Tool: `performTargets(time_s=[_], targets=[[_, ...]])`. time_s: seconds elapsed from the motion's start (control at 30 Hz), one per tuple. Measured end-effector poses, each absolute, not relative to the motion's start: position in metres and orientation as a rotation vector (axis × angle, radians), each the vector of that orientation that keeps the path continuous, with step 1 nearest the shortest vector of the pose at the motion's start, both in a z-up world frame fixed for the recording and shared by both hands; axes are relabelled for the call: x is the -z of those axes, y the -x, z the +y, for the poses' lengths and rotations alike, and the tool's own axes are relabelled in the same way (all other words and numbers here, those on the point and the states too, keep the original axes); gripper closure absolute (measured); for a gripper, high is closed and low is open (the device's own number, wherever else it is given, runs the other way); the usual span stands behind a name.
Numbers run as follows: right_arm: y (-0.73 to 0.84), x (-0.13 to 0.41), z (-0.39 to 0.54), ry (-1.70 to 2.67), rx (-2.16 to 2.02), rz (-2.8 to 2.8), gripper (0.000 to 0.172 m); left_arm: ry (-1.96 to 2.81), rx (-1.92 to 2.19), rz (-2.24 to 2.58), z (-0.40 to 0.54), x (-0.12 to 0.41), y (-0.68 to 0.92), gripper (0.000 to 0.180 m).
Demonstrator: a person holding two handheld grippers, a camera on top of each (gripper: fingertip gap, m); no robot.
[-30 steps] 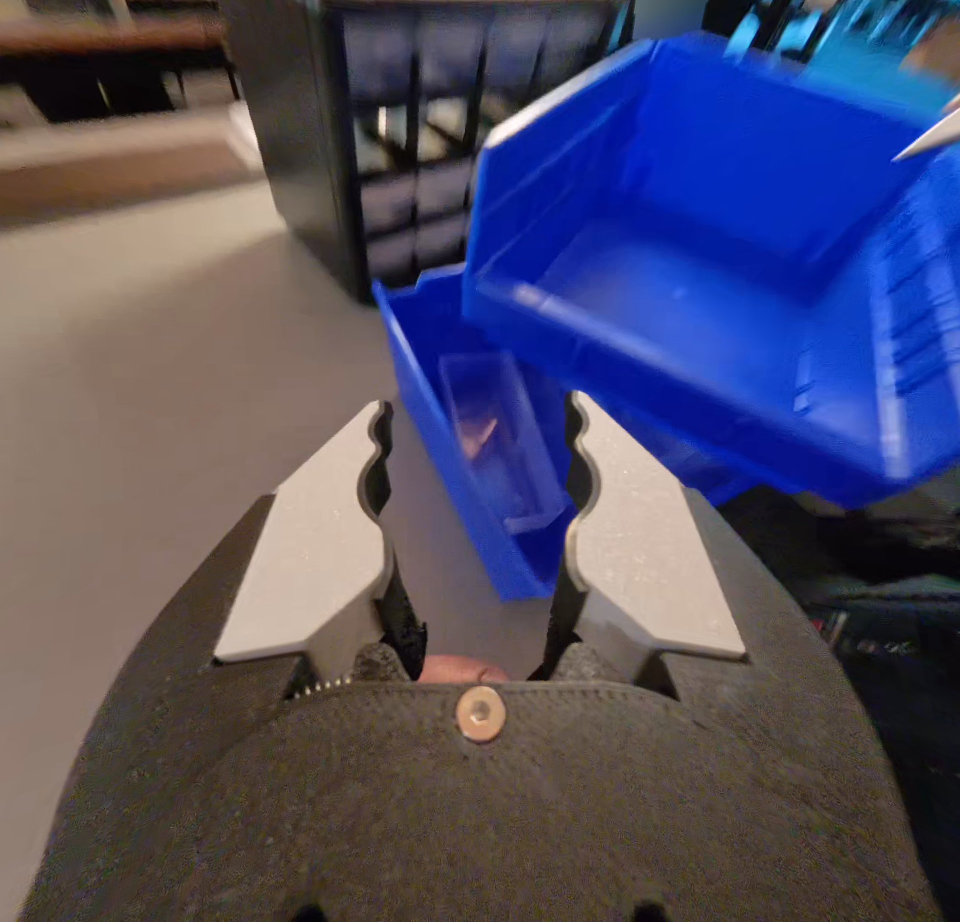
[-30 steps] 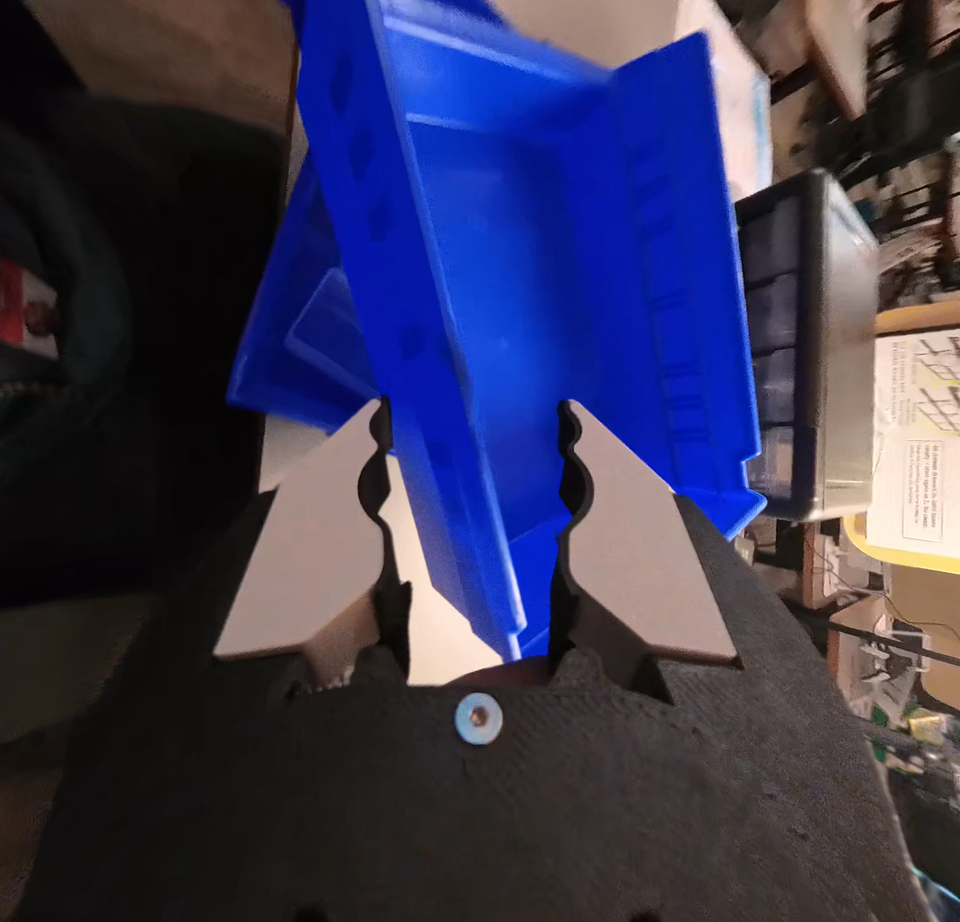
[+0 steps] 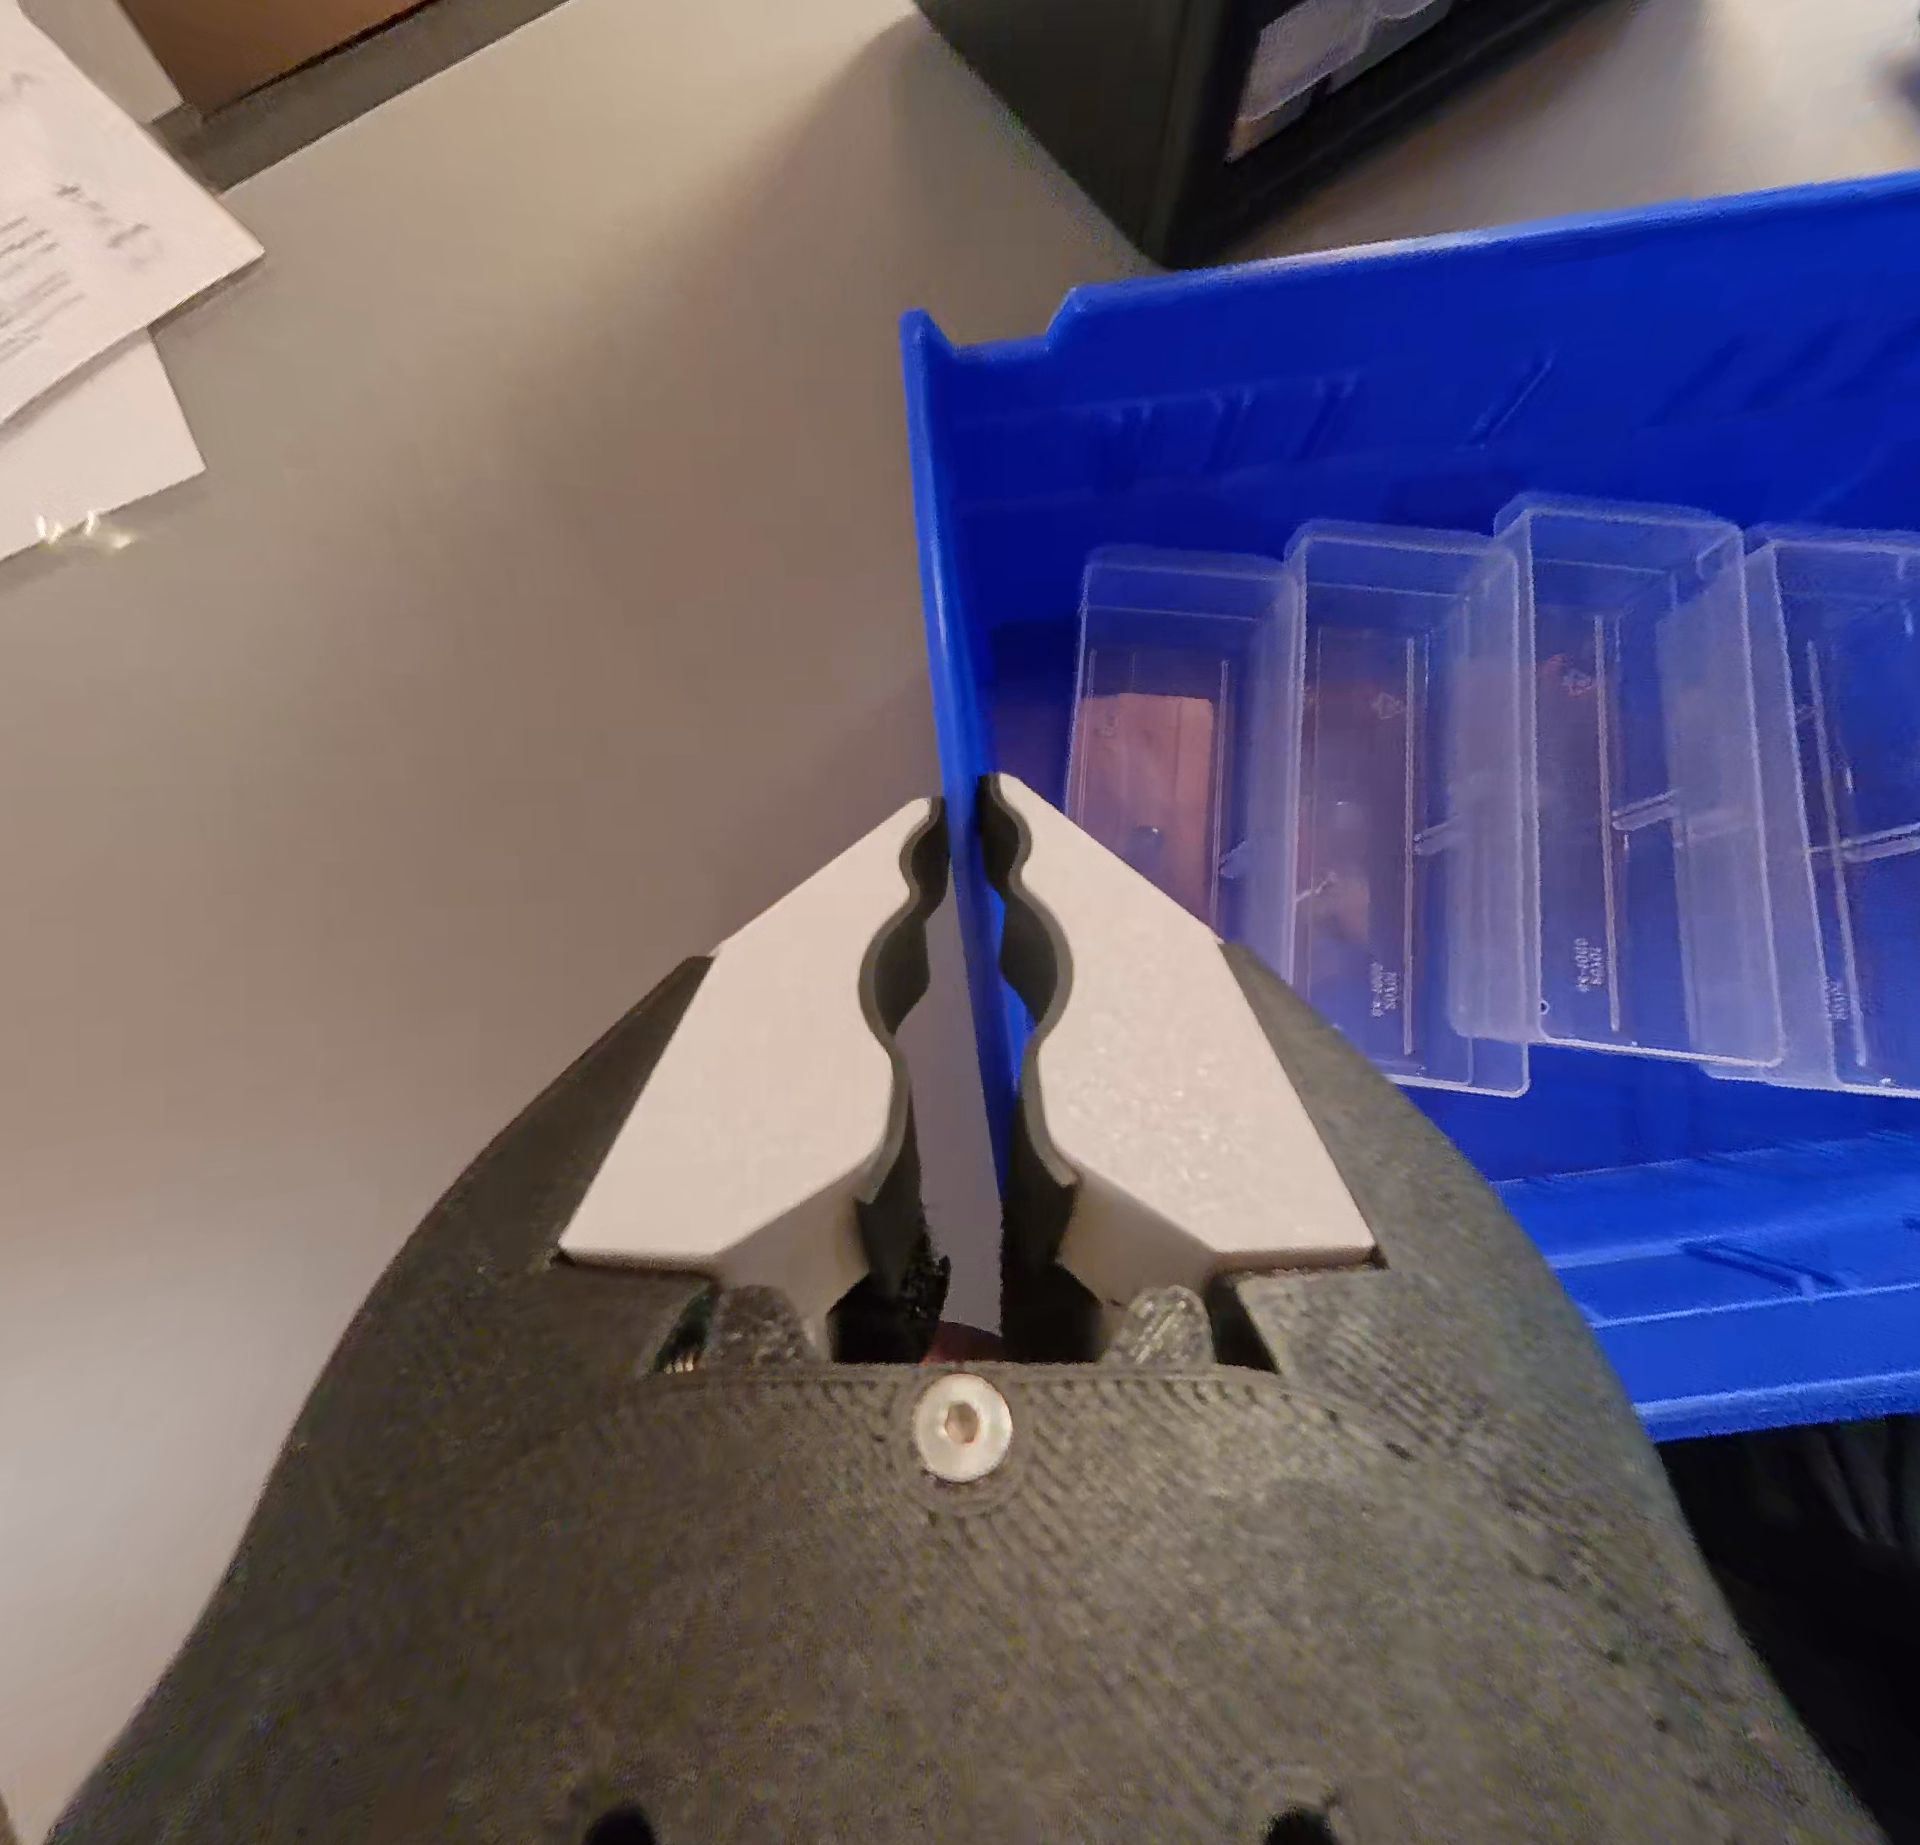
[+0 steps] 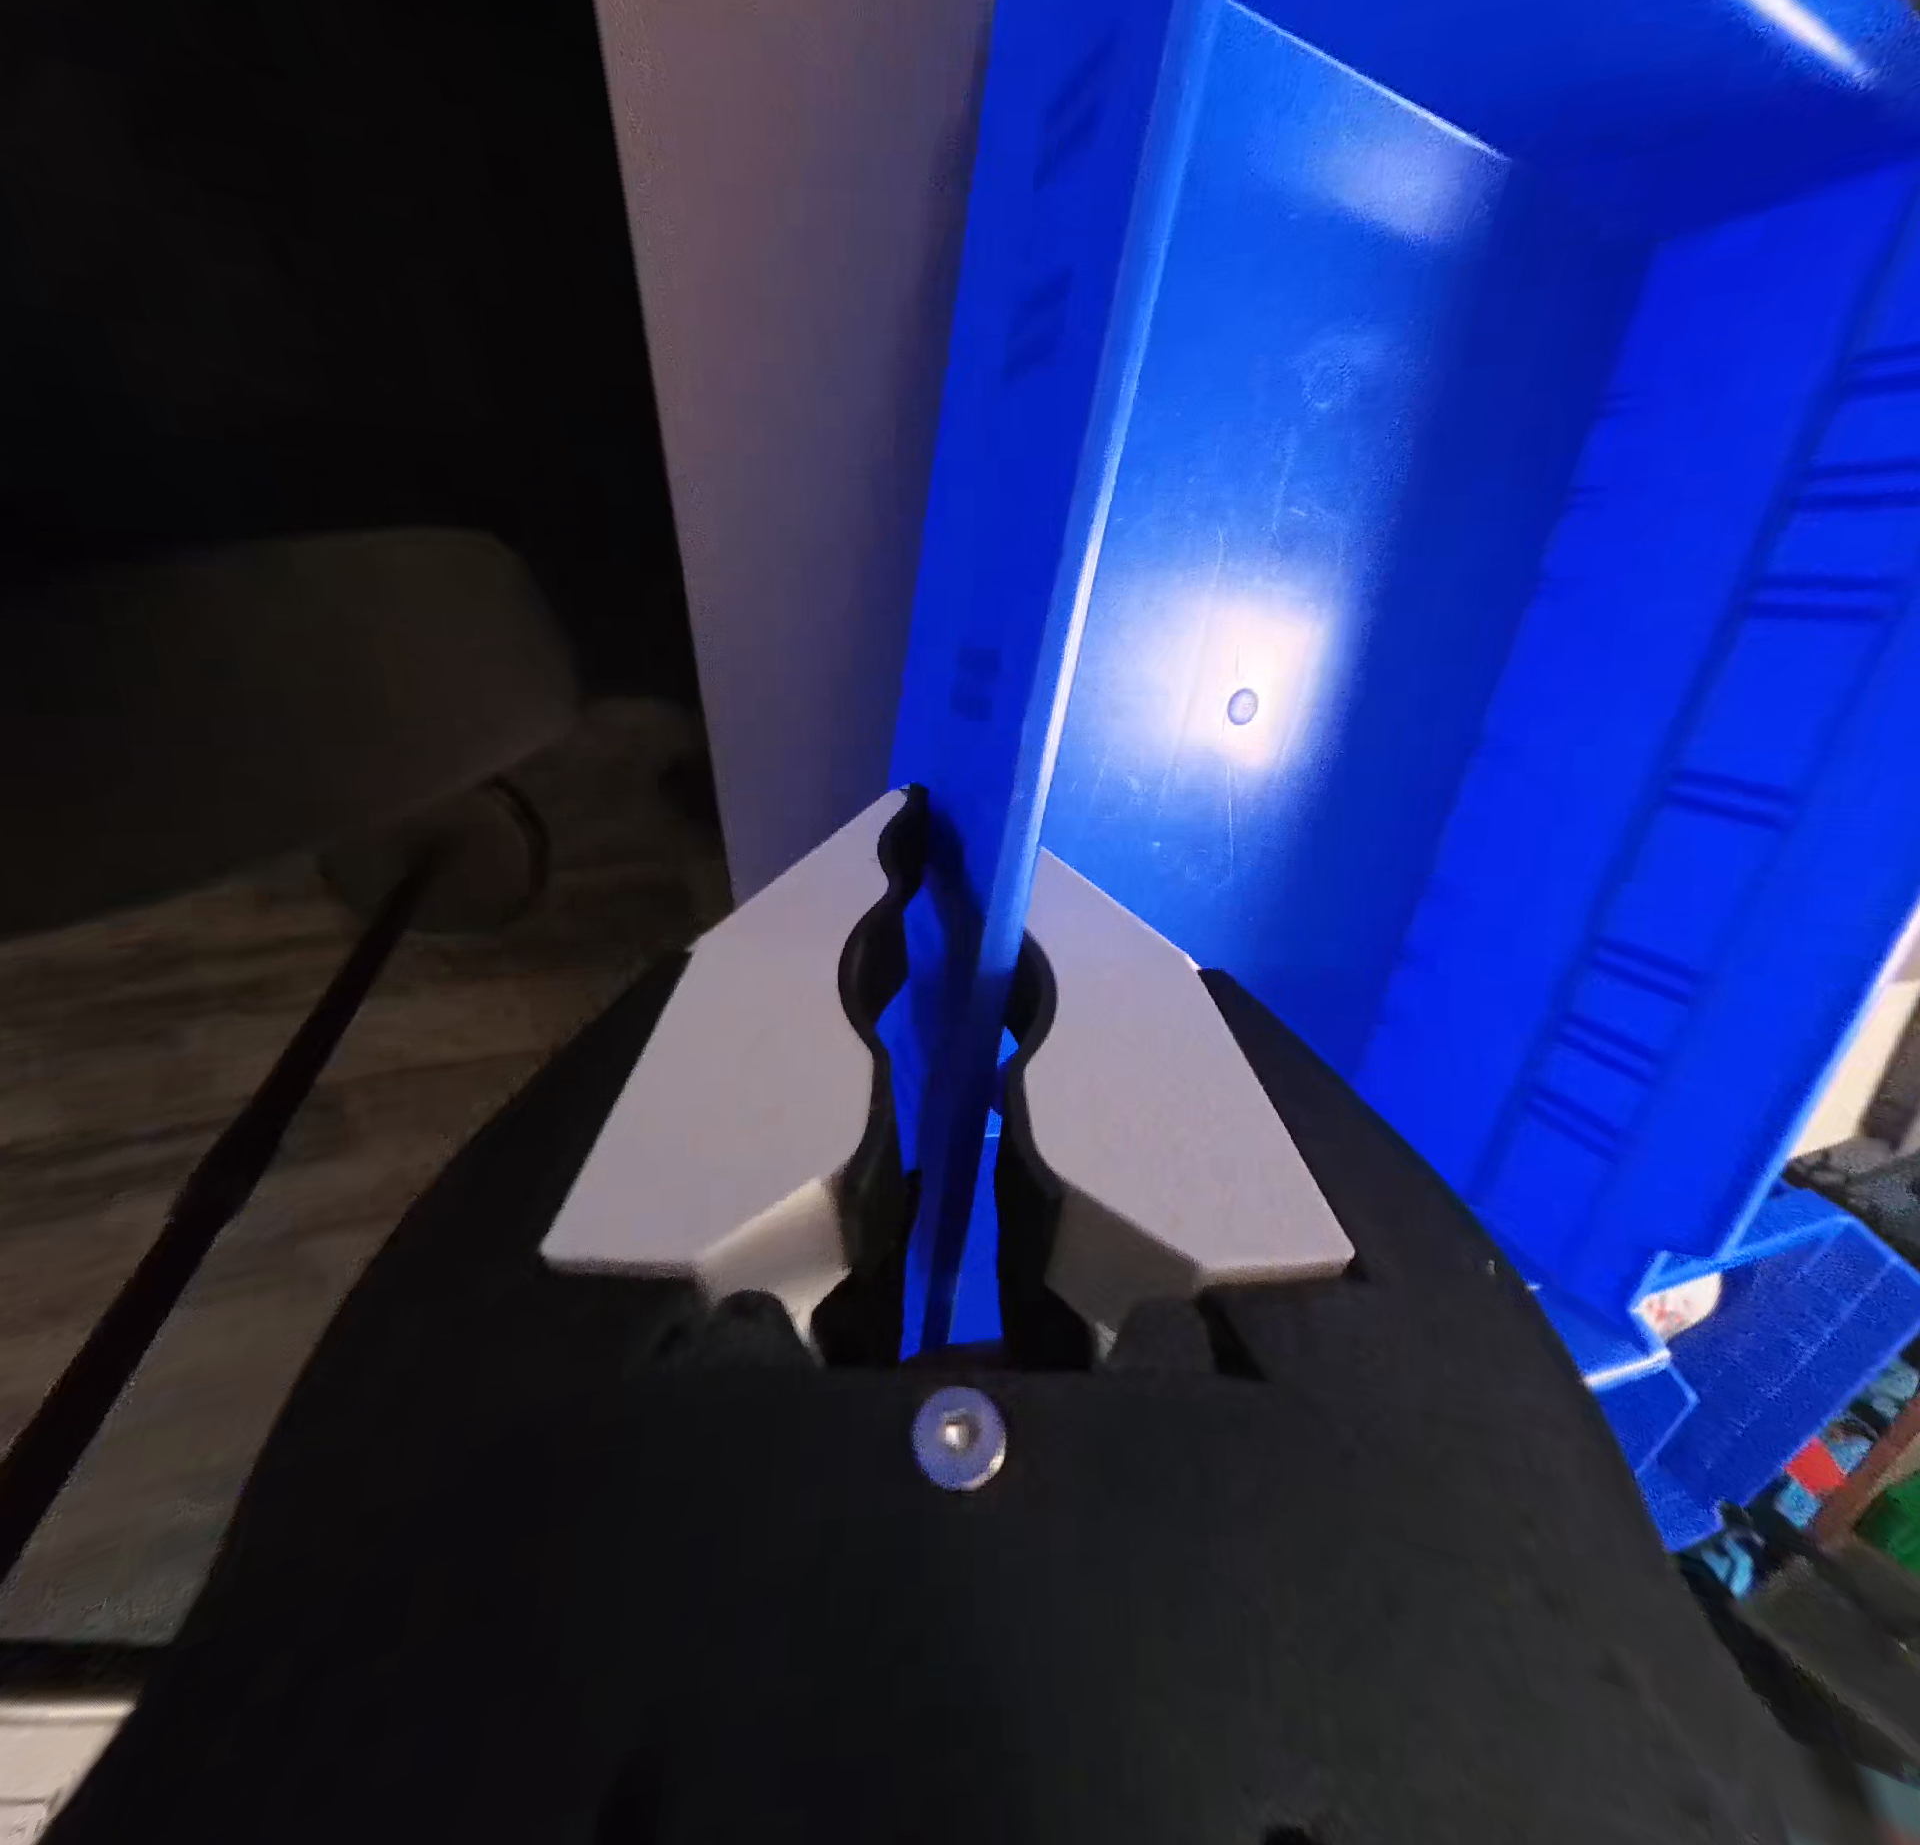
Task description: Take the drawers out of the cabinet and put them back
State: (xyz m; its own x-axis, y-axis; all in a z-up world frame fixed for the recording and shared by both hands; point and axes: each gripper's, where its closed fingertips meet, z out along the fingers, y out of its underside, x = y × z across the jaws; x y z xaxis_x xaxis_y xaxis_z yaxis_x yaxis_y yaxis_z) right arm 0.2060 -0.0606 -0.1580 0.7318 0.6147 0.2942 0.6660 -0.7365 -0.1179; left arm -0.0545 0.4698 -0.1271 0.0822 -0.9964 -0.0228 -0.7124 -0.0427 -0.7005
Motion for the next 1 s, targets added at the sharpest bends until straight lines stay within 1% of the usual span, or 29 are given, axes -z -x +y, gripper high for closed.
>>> performTargets(time_s=[0.03,0.1,0.17,0.27,0.37,0.43,0.53,0.63,0.7,0.77,0.8,0.9,0.97,1.0], targets=[[-0.212,0.168,-0.066,2.747,0.347,-1.037,0.164,1.833,0.668,1.679,0.478,0.127,0.057,0.176],[-0.224,0.176,-0.065,2.737,0.355,-1.018,0.164,1.869,0.638,1.655,0.498,0.127,0.061,0.165],[-0.243,0.175,-0.062,2.719,0.415,-0.977,0.160,1.900,0.546,1.595,0.522,0.126,0.066,0.155],[-0.295,0.171,-0.063,2.709,0.684,-0.895,0.145,1.892,0.419,1.391,0.556,0.109,0.075,0.139],[-0.340,0.154,-0.070,2.659,0.983,-0.667,0.125,1.811,0.502,1.156,0.547,0.075,0.084,0.124],[-0.345,0.144,-0.076,2.582,1.051,-0.471,0.124,1.746,0.561,1.047,0.516,0.060,0.096,0.112],[-0.325,0.132,-0.072,2.359,0.981,-0.105,0.114,1.664,0.675,0.924,0.450,0.055,0.116,0.099],[-0.303,0.120,-0.068,2.066,0.871,0.271,0.107,1.640,0.772,0.741,0.399,0.065,0.137,0.090],[-0.283,0.117,-0.059,1.845,0.703,0.504,0.097,1.644,0.823,0.606,0.377,0.075,0.147,0.083],[-0.267,0.124,-0.048,1.711,0.606,0.663,0.087,1.665,0.828,0.539,0.360,0.090,0.148,0.070],[-0.262,0.131,-0.041,1.693,0.606,0.713,0.074,1.665,0.832,0.532,0.351,0.095,0.144,0.066],[-0.258,0.150,-0.016,1.734,0.662,0.770,0.048,1.638,0.802,0.595,0.328,0.102,0.122,0.056],[-0.262,0.151,-0.006,1.733,0.670,0.803,0.042,1.635,0.723,0.661,0.320,0.109,0.108,0.048],[-0.265,0.150,-0.005,1.742,0.676,0.816,0.041,1.631,0.692,0.687,0.316,0.110,0.103,0.048]])
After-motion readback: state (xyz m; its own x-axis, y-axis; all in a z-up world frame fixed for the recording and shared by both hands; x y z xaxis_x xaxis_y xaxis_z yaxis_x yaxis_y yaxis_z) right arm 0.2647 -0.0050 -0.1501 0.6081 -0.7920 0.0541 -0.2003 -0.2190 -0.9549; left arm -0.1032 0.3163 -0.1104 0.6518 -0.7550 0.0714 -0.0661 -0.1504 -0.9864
